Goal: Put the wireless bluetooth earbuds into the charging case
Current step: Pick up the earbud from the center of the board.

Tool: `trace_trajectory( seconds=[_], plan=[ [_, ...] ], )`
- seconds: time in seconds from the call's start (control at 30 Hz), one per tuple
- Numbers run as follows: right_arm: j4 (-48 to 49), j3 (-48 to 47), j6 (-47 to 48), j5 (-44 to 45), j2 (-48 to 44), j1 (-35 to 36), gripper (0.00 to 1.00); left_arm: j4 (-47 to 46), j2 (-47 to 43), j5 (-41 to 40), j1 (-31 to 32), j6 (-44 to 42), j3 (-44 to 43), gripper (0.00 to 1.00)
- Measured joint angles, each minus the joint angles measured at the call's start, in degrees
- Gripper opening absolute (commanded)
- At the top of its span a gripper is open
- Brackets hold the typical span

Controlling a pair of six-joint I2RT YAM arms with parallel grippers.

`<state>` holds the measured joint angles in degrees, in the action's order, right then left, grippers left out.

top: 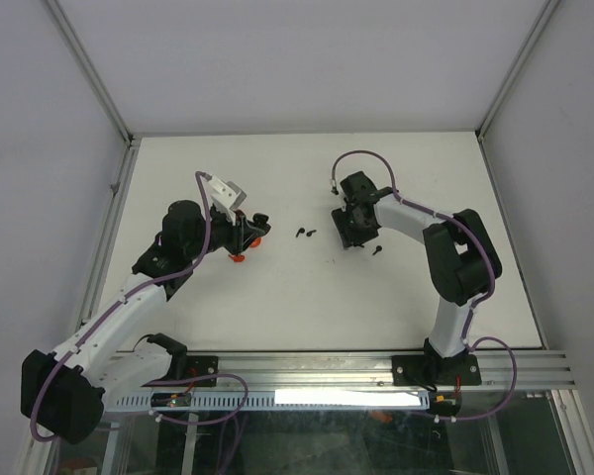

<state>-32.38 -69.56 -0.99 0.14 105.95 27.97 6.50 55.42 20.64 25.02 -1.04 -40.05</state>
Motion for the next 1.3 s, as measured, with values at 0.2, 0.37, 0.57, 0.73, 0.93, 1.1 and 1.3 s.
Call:
trace_trajectory(
  seconds=[0.2, 0.37, 0.57, 0.73, 0.93, 1.1, 1.3],
  plan=[
    [-1.73, -0.31, 0.37, -2.29, 0.00, 0.02, 0.46, -0.02, 0.33, 1.01, 0.00, 0.00, 0.00, 0.00],
    [-3.85, -1.49, 0.44, -2.54, 0.66, 0.04, 0.44, 0.00, 0.68, 1.42, 0.00, 0.02, 0.00, 0.00],
    [-4.85, -2.91, 0.44, -2.12, 1.79, 0.09, 0.37, 0.00, 0.74, 2.47, 0.00, 0.02, 0.00, 0.00],
    [-5.84, -4.17, 0.52, -1.38, 2.78, 0.20, 0.25, -0.02, 0.90, 4.81, 0.00, -0.04, -0.07, 0.00],
    [-6.43, -4.37, 0.63, -0.42, 2.86, 0.66, 0.17, -0.35, 0.90, 8.02, 0.00, -0.04, -0.07, 0.00],
    [-6.45, -3.54, -0.04, -0.70, 1.75, 1.55, 0.16, -0.98, 0.48, 9.60, 0.00, 0.00, -0.04, 0.00],
    [-5.62, -2.08, -3.02, -2.67, -6.19, 3.30, 0.16, -4.48, -3.91, 9.84, 0.00, 0.46, 1.01, 0.00]
  ],
)
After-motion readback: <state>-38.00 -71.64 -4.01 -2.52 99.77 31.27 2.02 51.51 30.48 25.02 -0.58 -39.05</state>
